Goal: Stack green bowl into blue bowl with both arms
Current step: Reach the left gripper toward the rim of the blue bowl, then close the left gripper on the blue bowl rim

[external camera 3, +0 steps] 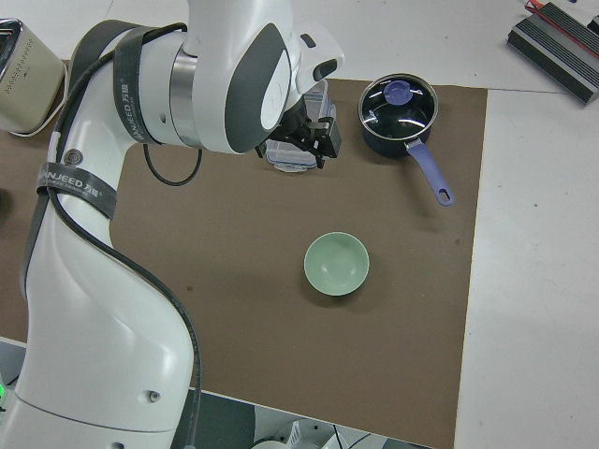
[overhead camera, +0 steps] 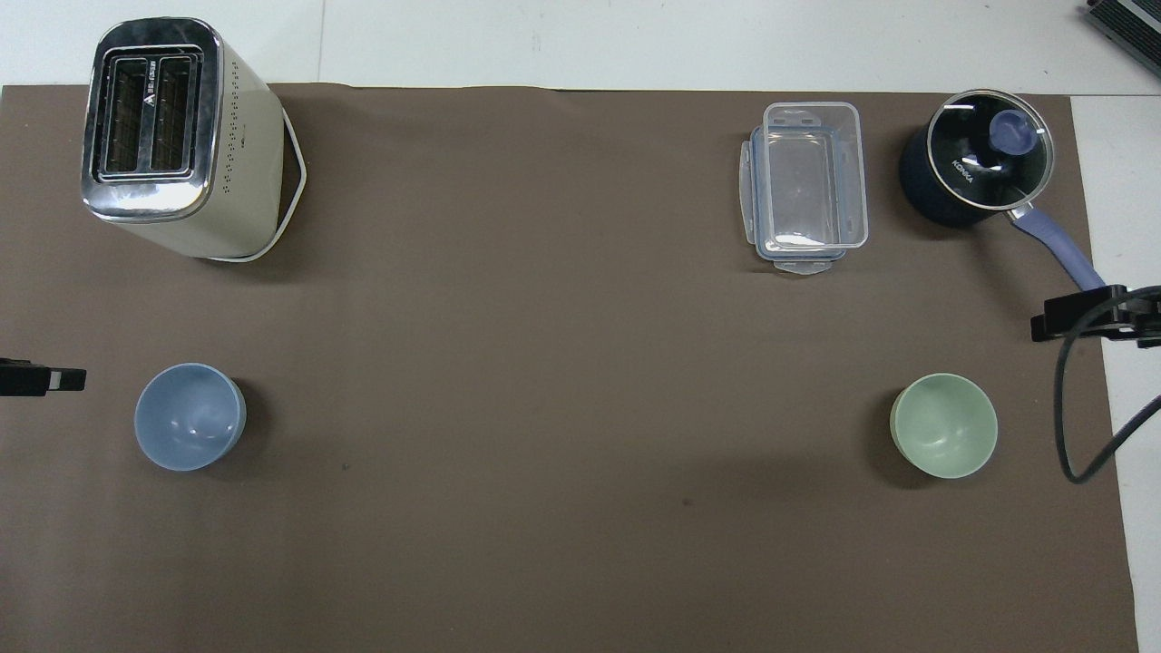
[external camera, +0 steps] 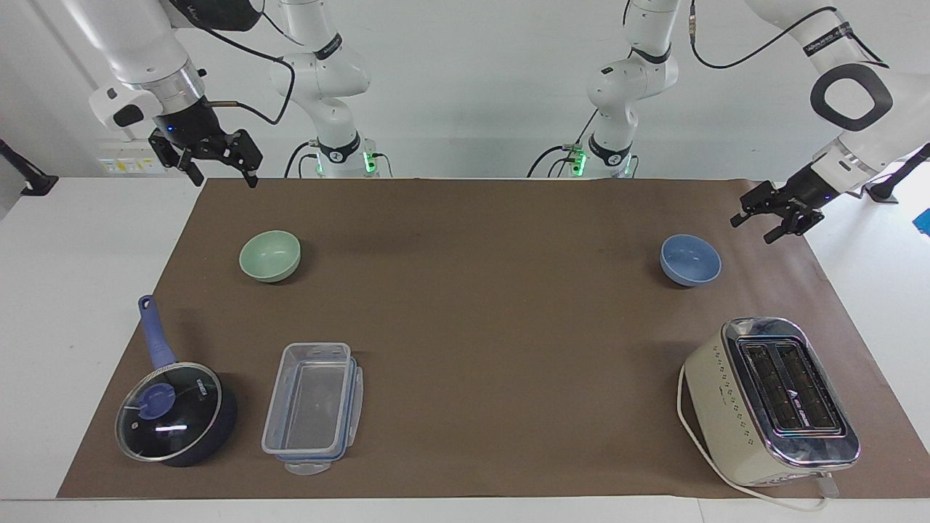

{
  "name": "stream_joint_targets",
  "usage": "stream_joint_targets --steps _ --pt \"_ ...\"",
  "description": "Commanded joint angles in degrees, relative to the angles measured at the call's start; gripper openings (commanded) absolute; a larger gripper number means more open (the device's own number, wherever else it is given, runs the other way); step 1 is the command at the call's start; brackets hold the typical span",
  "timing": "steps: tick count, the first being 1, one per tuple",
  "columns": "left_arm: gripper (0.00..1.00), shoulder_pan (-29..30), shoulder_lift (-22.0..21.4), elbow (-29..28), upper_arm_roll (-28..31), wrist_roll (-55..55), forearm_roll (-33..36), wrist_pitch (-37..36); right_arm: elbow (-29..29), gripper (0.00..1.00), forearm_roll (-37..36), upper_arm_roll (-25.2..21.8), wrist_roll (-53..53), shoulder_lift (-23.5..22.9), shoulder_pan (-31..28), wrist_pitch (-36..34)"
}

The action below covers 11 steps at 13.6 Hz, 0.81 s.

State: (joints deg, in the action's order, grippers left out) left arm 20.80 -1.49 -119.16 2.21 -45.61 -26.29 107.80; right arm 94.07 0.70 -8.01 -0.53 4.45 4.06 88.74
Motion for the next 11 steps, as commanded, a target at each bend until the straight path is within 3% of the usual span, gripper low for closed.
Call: stream_joint_targets --steps 1,6,11 --pt "1.0 1.1 2.2 -3.0 -0.7 -4.0 -1.9 5.3 -0.1 1.0 0.9 0.1 1.3 0.2 -0.4 0.1" --pt "0.99 -0.1 3.7 -9.1 -0.7 -5.4 -1.7 14.2 -0.1 1.0 0.9 0.1 1.3 0.2 -0.4 0.1" --pt "0.91 -2.5 4.4 -13.3 -0.7 -5.0 -1.9 21.0 -0.2 1.0 0.9 0.1 1.3 0.2 -0.4 0.1"
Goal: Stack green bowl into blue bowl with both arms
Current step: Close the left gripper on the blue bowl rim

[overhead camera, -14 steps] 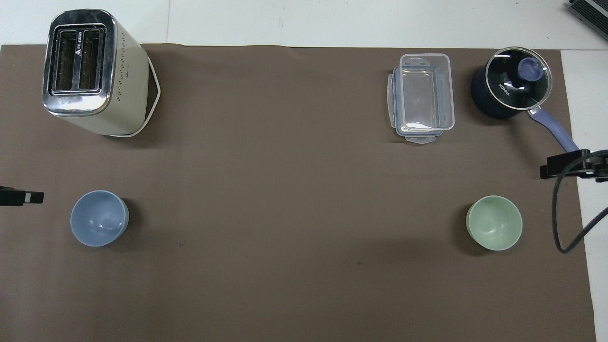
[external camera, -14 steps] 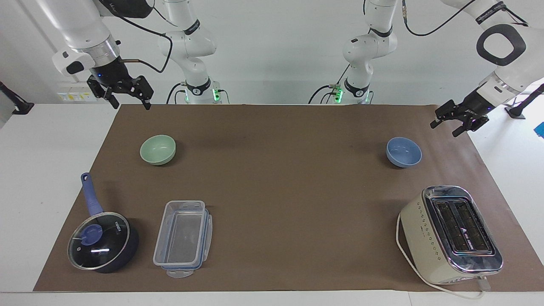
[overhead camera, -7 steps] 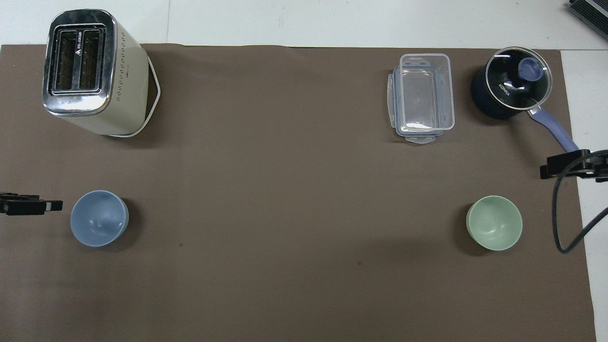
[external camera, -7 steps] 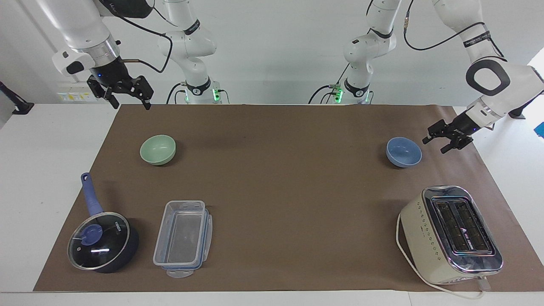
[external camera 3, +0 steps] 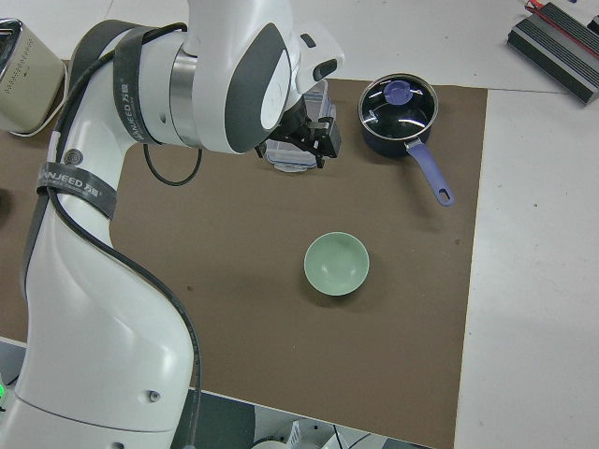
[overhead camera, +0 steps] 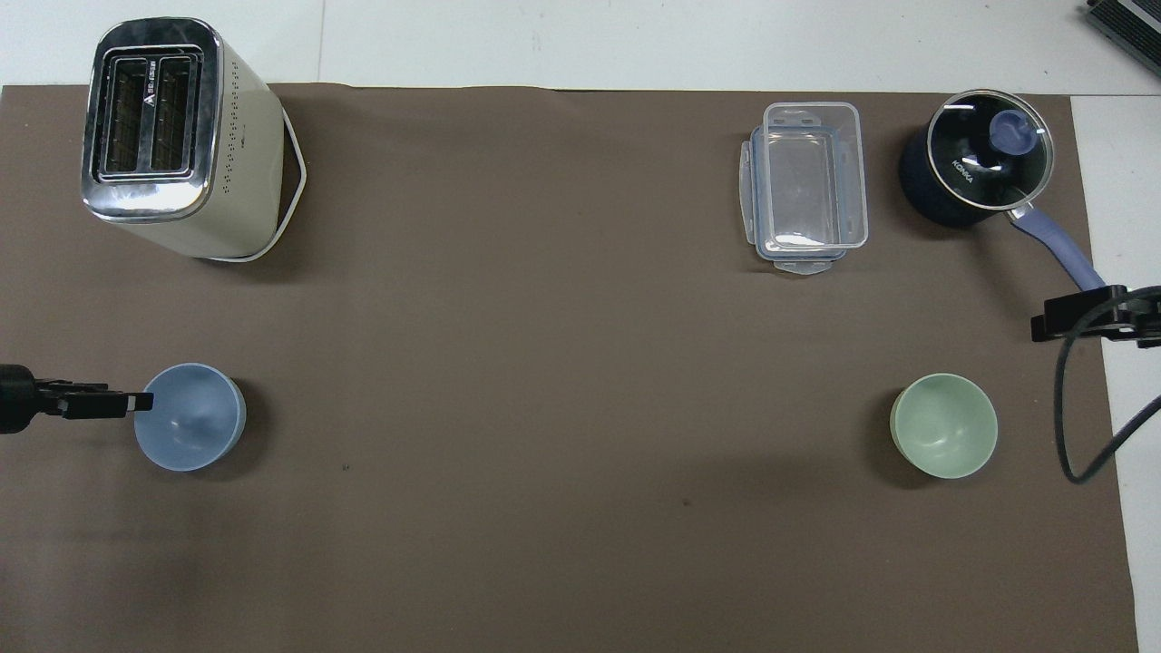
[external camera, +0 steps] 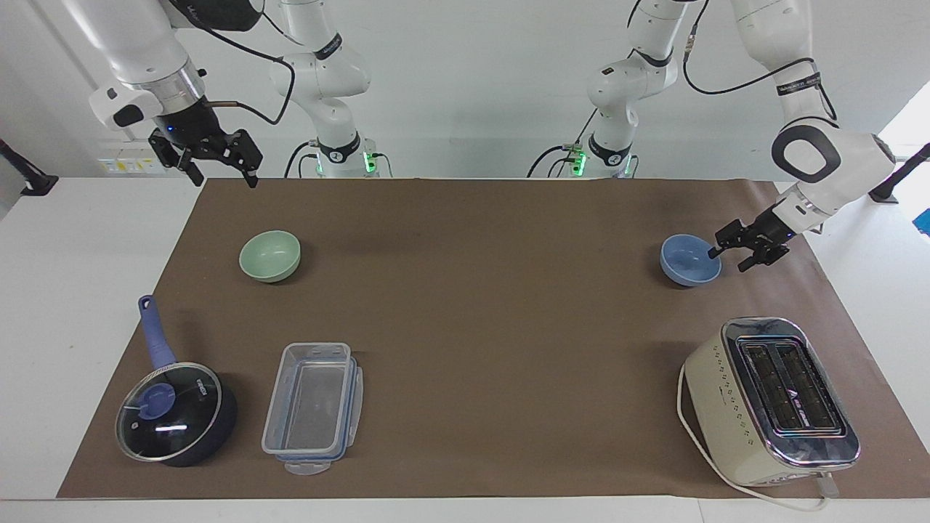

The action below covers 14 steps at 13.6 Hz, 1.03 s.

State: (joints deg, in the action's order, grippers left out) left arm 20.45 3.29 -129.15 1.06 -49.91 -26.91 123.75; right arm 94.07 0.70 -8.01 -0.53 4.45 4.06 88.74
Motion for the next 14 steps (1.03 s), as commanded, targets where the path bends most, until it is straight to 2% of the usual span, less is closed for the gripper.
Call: stream_joint_targets --steps 1,2,4,5,7,11,14 --pt "0.89 -2.3 -0.4 -3.3 0.4 -0.6 -1.3 5.1 -0.1 1.0 0.9 0.1 1.3 0.2 -0.4 0.1" --pt "0.72 -2.3 -0.5 -3.3 0.4 -0.6 -1.4 4.8 -0.1 1.0 0.9 0.1 1.3 0.2 -0.4 0.1" --pt "0.55 -1.9 -0.5 -3.2 0.4 -0.6 -1.3 4.6 -0.2 1.0 0.9 0.1 1.3 0.2 -0.4 0.1" --pt "0.39 -2.0 -0.5 -3.2 0.4 -0.6 -1.3 4.5 -0.2 1.0 0.9 0.1 1.3 0.2 -0.4 0.1" --pt "0.0 -1.5 -0.5 -3.0 0.4 -1.0 -1.3 3.5 -0.2 1.0 0.9 0.1 1.3 0.2 -0.4 0.1" --pt "0.0 -1.2 -2.2 -2.9 0.6 -1.2 -1.3 2.7 -0.2 1.0 0.9 0.1 1.3 0.2 -0.4 0.1" --pt "0.0 -2.3 -6.8 -3.4 0.7 0.8 -1.1 2.4 -0.2 1.0 0.9 0.1 1.3 0.2 -0.4 0.1"
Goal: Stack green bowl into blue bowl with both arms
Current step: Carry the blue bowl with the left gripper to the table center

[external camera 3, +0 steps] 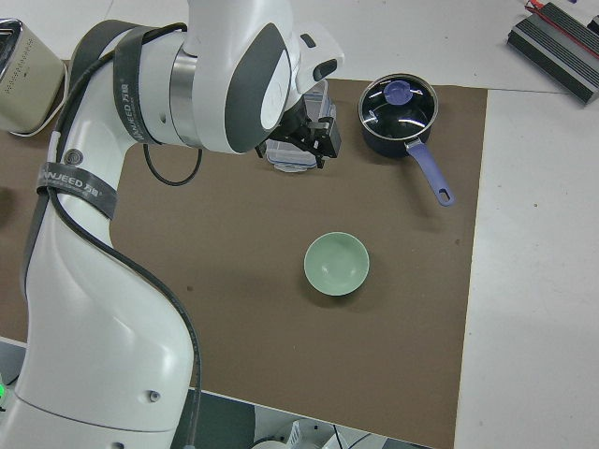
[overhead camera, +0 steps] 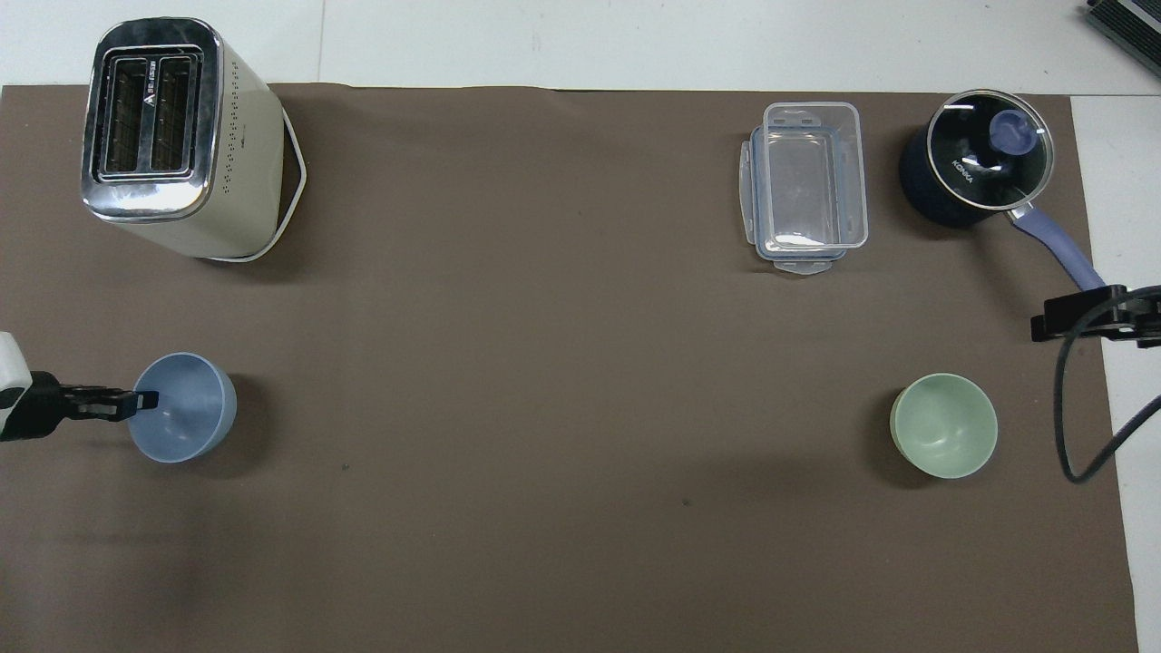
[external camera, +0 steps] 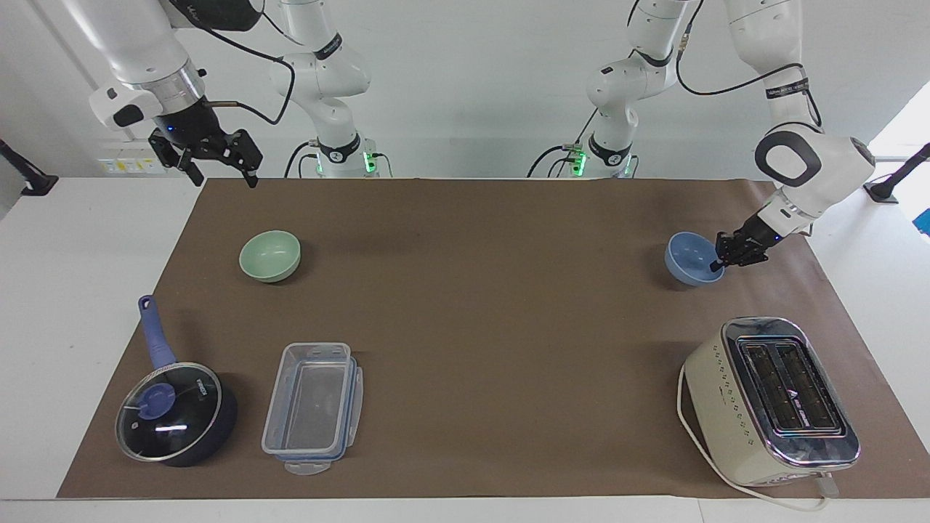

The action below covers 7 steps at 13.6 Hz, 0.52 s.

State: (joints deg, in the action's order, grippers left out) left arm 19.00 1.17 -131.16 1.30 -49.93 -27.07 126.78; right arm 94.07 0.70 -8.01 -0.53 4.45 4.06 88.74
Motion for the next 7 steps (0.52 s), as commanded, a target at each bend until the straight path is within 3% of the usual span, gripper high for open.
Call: stream_joint_targets --steps 1,4,7 --pt "0.0 -1.6 -6.3 -1.4 0.4 2.7 -0.9 -1.1 -0.1 1.0 0.9 0.1 1.3 0.2 -0.4 0.1" --pt "0.0 -7.8 -10.4 -1.5 0.0 15.3 1.0 -1.5 -0.1 1.0 0.9 0.1 1.3 0.2 -0.4 0.1" --pt "0.0 -16.7 -10.7 -1.8 -0.2 29.8 10.7 -0.1 -0.2 1.0 0.8 0.1 1.3 0.2 -0.4 0.1"
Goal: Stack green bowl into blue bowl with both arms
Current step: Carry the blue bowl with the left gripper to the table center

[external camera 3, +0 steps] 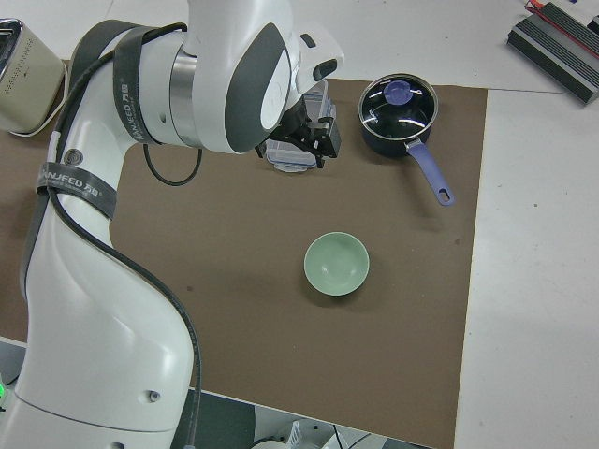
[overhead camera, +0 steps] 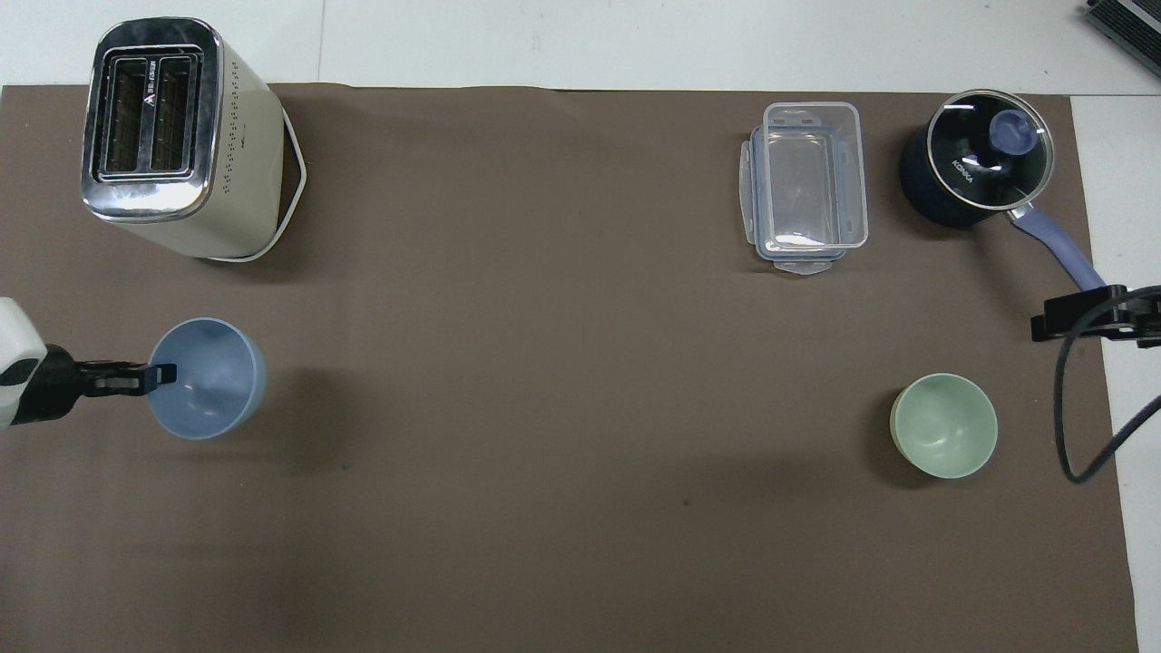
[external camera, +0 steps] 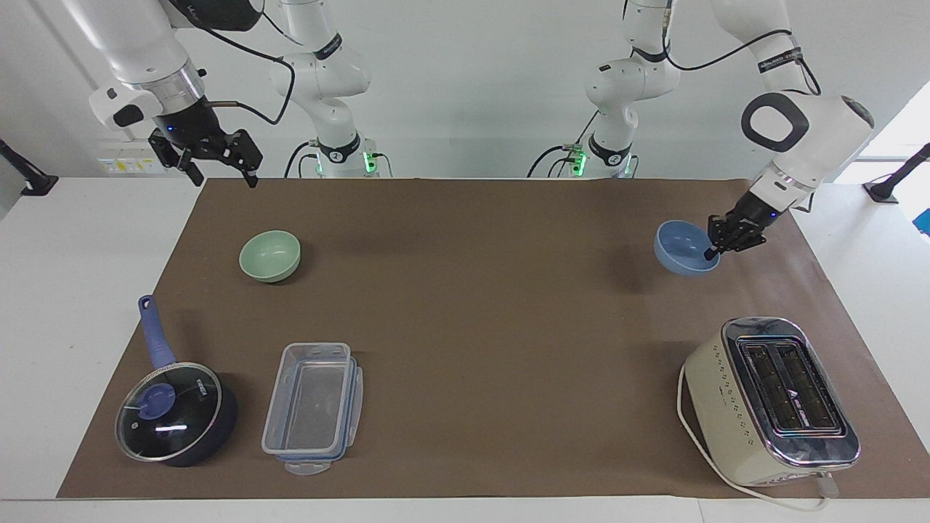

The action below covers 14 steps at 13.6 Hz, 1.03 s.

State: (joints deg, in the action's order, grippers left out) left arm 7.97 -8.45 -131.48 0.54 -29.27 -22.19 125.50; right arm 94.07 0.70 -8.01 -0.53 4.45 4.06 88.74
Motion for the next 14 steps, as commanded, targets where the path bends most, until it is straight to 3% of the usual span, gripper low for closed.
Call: stream_joint_targets --steps 1,5,9,11,14 --pt "0.0 -8.9 -0.9 -1.5 0.5 15.9 9.8 2.4 -0.1 1.0 0.9 0.1 1.3 0.2 -0.4 0.1" --pt "0.0 -23.8 0.5 -1.1 0.5 37.0 11.9 7.5 -0.2 1.0 0.9 0.1 1.3 0.2 -0.4 0.1" --pt "0.0 -37.4 7.7 2.0 0.5 62.2 23.0 13.3 -0.1 1.0 0.9 0.1 1.3 0.2 -0.4 0.1" --pt "0.0 -41.3 10.5 4.3 0.3 66.5 24.3 13.7 -0.2 1.0 0.9 0.1 1.3 0.2 -0.4 0.1" --pt "0.0 -47.1 14.6 4.3 0.0 67.0 24.1 20.3 -0.1 1.0 0.9 0.1 1.3 0.2 -0.4 0.1"
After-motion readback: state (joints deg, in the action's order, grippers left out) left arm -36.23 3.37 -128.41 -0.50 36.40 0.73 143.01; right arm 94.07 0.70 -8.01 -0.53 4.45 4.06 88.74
